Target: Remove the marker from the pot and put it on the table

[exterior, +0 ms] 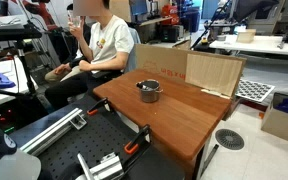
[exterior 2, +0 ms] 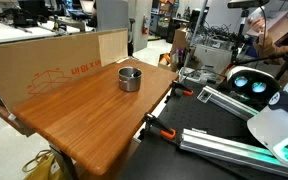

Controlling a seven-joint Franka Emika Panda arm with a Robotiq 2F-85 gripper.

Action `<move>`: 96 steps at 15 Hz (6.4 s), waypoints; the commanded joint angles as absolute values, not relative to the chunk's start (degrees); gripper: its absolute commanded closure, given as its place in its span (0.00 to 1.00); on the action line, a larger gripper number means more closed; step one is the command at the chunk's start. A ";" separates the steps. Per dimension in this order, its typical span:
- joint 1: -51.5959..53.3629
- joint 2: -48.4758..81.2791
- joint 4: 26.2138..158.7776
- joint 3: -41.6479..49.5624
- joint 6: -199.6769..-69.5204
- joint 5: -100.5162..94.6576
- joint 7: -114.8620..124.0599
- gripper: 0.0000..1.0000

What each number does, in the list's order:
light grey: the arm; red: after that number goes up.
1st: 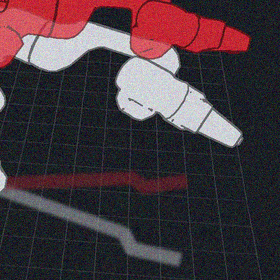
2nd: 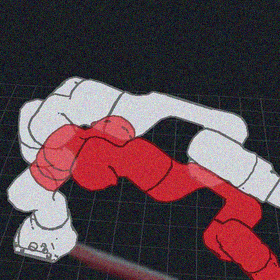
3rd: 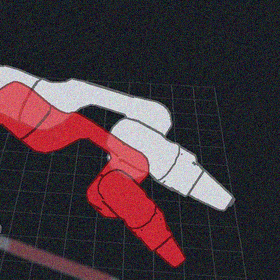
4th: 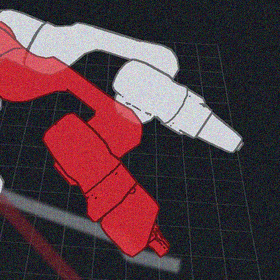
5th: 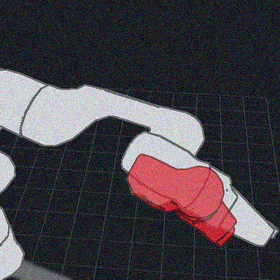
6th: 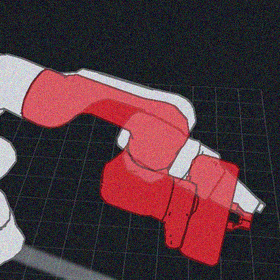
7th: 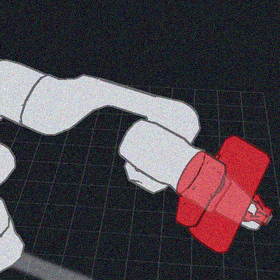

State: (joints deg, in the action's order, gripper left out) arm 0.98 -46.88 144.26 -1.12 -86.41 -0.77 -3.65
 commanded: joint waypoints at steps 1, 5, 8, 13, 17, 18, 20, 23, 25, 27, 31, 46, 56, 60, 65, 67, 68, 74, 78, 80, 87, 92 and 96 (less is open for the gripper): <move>1.44 -46.83 144.07 -0.80 -86.36 -0.96 -3.37 0.00; 1.44 -46.83 143.94 -0.80 -86.36 -0.96 -3.37 0.00; 0.60 -48.61 146.88 -1.18 -93.07 0.24 -0.18 0.00; 0.20 -44.70 151.85 -2.95 -106.51 -0.09 5.75 0.00; 0.43 -38.27 153.86 -4.12 -115.89 0.19 8.80 0.00; 0.49 -36.27 153.94 -3.93 -118.22 0.80 9.40 0.00; 0.27 -31.70 154.19 -3.18 -124.96 2.39 10.86 0.00; 0.14 -23.55 152.47 -1.57 -130.81 4.72 10.06 0.00; 0.12 -18.48 150.82 -0.50 -132.56 6.18 9.05 0.00; -0.23 -14.05 148.89 0.24 -133.79 7.03 8.93 0.00; -0.74 -5.43 143.07 1.34 -132.98 7.91 8.46 0.00; 2.33 21.39 121.17 1.94 -121.54 -0.01 18.28 0.00; 3.91 25.78 116.16 2.21 -115.72 -1.40 20.55 0.35; 4.18 26.67 115.03 2.38 -115.05 -2.60 20.86 0.65; 3.96 27.45 113.70 2.21 -113.45 -2.60 20.42 0.99; 3.92 27.12 113.61 2.11 -113.20 -2.30 20.05 0.96; 3.84 26.78 113.75 2.13 -113.29 -2.19 20.00 0.95; 3.51 21.23 117.47 2.53 -115.24 -2.64 19.69 0.95; 2.63 14.61 121.70 3.53 -116.85 -3.91 18.76 0.95; 1.86 11.42 123.95 3.96 -117.40 -4.61 17.45 0.95; -2.71 2.80 130.43 6.26 -121.87 -6.87 14.42 0.95; -6.18 4.39 130.21 8.15 -128.48 -4.61 16.98 0.95; -7.04 8.70 128.47 9.02 -134.09 -4.31 21.46 0.95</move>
